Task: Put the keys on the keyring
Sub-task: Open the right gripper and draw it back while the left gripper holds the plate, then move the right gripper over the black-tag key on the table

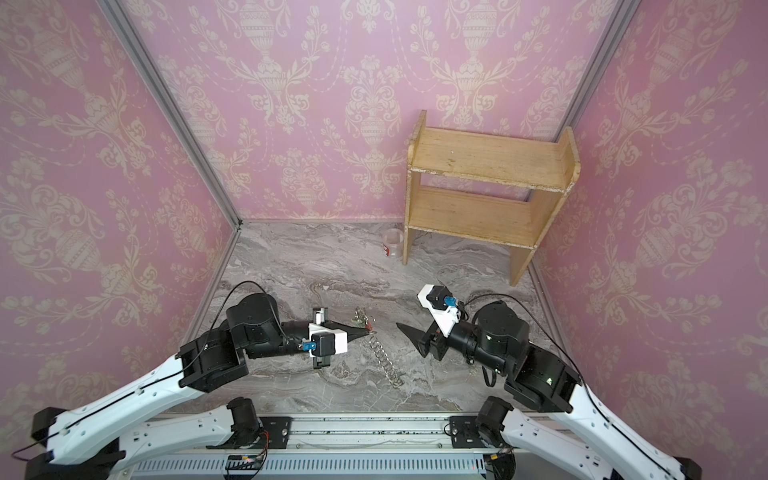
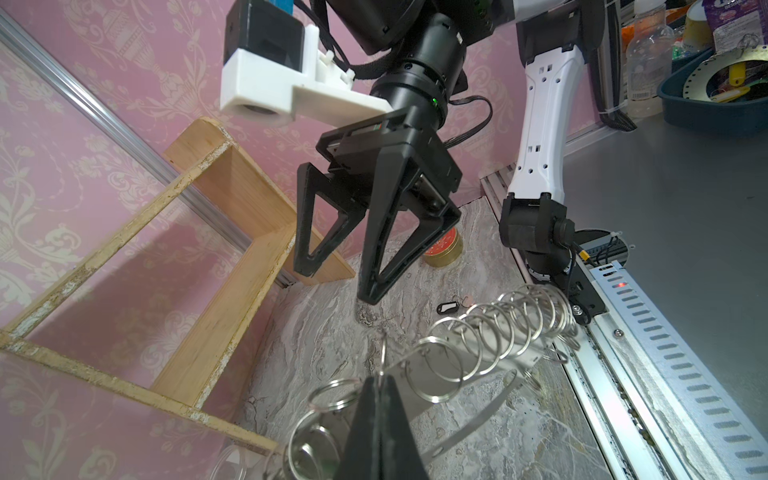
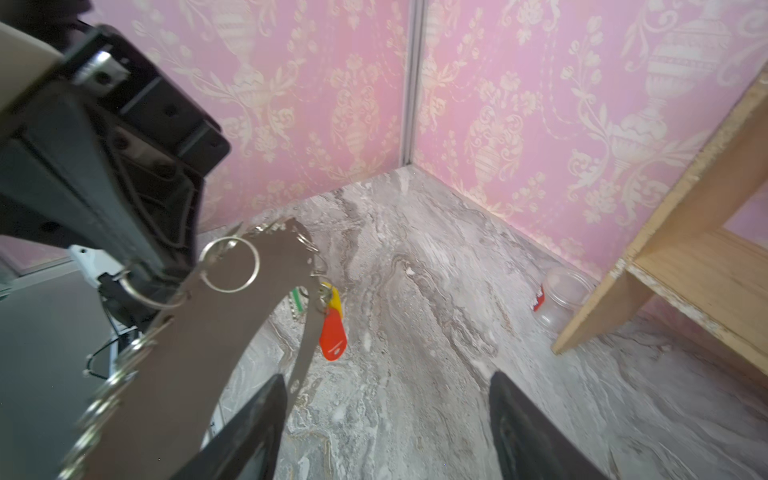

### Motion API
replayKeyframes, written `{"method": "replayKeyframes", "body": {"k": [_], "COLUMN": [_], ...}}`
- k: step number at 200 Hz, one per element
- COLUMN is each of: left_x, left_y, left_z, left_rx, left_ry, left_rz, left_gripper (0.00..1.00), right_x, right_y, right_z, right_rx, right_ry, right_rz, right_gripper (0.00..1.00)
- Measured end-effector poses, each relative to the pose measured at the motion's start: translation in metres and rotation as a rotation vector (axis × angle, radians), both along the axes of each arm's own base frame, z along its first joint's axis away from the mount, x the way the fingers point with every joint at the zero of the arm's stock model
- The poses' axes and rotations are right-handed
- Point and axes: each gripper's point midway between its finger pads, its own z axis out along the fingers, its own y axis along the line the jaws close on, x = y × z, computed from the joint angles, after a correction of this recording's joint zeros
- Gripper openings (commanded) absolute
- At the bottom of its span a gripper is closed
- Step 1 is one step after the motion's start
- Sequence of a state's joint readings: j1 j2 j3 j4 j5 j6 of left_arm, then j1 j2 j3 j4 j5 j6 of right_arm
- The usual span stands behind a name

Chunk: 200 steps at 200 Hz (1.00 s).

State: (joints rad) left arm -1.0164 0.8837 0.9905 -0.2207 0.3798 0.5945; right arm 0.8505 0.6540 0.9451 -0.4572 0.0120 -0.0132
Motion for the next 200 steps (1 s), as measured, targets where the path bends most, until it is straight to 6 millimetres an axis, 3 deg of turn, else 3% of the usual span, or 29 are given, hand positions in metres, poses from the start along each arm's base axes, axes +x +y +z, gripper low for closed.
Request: {"method": "replayKeyframes", "body": {"k": [47, 96, 113, 158, 200], "left_x": [0.012, 0.018, 0.019, 0.025, 0.024], "left_y": [0.011, 0.02, 0.021, 0.024, 0.03], "left_z": [-0.009, -0.019, -0.023, -0.035, -0.04], "left_rx": [-0.041, -0.068, -0.071, -0.06, -0.062], "left_ry": [0.104, 0.189, 0.206, 0.225, 0.239], "left_rz": [0.07, 0.128, 0.139, 0.178, 0.188], "left_gripper": [0.0, 0.0, 0.0, 0.0, 0.0], "right_x": [0.032, 0.048, 0.05, 0.055, 0.04], "right_y": [-0.037, -0.078, -0.088, -0.113, -0.149], "right_z": [-0.043, -0.094, -0.123, -0.226, -0.266], "right_rx": [0.014, 0.098, 0.096, -0.115, -0.106], "right_ry": [0.255, 0.519, 0.636, 0.943, 1.026], "right_rz": [-0.331, -0.639, -0.761, -1.094, -1.311], "right_gripper": [1.0, 1.0, 1.0, 1.0, 1.0]}}
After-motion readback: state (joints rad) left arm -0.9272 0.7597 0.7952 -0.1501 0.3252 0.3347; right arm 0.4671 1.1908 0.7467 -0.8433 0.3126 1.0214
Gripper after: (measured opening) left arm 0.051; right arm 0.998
